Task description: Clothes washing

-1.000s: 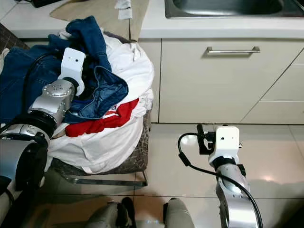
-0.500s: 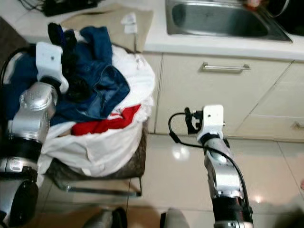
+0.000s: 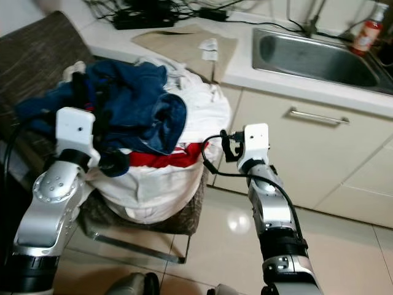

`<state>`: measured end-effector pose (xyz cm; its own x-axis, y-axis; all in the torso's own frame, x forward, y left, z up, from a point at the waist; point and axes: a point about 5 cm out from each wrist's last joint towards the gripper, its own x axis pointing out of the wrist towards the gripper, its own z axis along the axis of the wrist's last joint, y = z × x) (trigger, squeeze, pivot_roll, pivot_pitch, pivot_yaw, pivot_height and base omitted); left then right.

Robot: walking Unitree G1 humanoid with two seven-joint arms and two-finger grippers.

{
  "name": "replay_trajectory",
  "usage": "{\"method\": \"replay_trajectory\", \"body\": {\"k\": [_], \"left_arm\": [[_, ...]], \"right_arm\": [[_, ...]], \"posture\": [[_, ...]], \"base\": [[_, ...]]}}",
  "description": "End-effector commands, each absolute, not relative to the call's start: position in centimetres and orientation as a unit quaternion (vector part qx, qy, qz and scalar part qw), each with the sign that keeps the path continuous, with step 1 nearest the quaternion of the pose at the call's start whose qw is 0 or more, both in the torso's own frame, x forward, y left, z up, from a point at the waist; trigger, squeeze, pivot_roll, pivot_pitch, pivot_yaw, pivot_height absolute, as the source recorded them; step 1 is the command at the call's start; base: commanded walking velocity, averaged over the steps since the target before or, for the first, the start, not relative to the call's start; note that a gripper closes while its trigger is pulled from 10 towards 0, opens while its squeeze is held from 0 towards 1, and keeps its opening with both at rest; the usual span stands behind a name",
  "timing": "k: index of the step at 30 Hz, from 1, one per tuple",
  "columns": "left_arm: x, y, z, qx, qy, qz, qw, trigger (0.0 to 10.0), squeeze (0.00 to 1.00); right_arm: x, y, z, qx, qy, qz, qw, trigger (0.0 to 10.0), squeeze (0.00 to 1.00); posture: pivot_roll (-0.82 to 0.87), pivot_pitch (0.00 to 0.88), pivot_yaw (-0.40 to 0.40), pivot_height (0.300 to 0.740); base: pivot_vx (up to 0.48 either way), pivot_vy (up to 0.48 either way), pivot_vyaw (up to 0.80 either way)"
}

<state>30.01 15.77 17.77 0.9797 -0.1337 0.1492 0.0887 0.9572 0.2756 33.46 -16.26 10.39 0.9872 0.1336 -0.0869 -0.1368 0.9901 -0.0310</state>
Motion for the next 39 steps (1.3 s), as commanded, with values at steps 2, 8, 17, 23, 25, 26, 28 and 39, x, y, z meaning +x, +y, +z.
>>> {"method": "replay_trajectory", "body": {"k": [2, 8, 17, 23, 25, 26, 28, 39], "left_arm": [[30.0, 14.3, 18.9, 0.146, -0.098, -0.096, 0.98, 0.0, 0.0], [30.5, 13.4, 19.9, 0.172, -0.089, -0.118, 0.974, 10.0, 0.0], [32.0, 12.3, 20.6, 0.183, -0.098, -0.124, 0.97, 10.0, 1.0], [32.5, 11.8, 20.1, 0.178, -0.072, -0.131, 0.973, 10.0, 0.24], [32.5, 11.8, 20.0, 0.175, -0.07, -0.125, 0.974, 10.0, 0.0], [32.5, 11.8, 19.9, 0.173, -0.07, -0.121, 0.975, 10.0, 0.0], [32.2, 11.6, 19.4, 0.165, -0.065, -0.118, 0.977, 10.0, 0.0], [30.3, 11.5, 16.7, 0.155, -0.029, -0.09, 0.983, 10.0, 0.0]], "right_arm": [[33.5, -16.6, 10.3, -0.018, 0.038, 0.067, 0.997, 10.0, 0.0], [33.1, -17.7, 9.8, -0.032, 0.032, 0.039, 0.998, 10.0, 0.0], [32.7, -18.9, 9.7, -0.025, 0.023, 0.009, 0.999, 10.0, 0.0], [32.7, -18.8, 10.1, -0.03, 0.01, 0.012, 0.999, 10.0, 0.0], [32.9, -18.6, 10.4, -0.035, 0.005, 0.017, 0.999, 10.0, 0.0], [33.0, -18.6, 10.6, -0.038, 0.002, 0.019, 0.999, 10.0, 0.0], [33.2, -18.5, 10.9, -0.043, -0.001, 0.027, 0.999, 10.0, 0.0], [33.8, -18.2, 11.1, -0.042, 0.002, 0.048, 0.998, 10.0, 0.0]], "posture": [[0.05, 0.0, -0.05, 0.723], [0.0, 0.0, -0.016, 0.723], [-0.05, 0.0, 0.02, 0.723], [-0.07, 0.0, 0.024, 0.723], [-0.07, 0.0, 0.024, 0.723], [-0.07, 0.0, 0.024, 0.723], [-0.06, 0.0, 0.018, 0.723], [-0.02, 0.0, -0.014, 0.723]], "base": [[0.0, 0.0, 0.0], [0.0, 0.0, 0.4], [0.0, 0.0, 0.15], [0.0, 0.0, 0.0], [0.0, 0.0, 0.63], [0.0, 0.0, 0.63], [0.0, 0.0, 0.68], [0.0, -0.203, 0.62]]}}
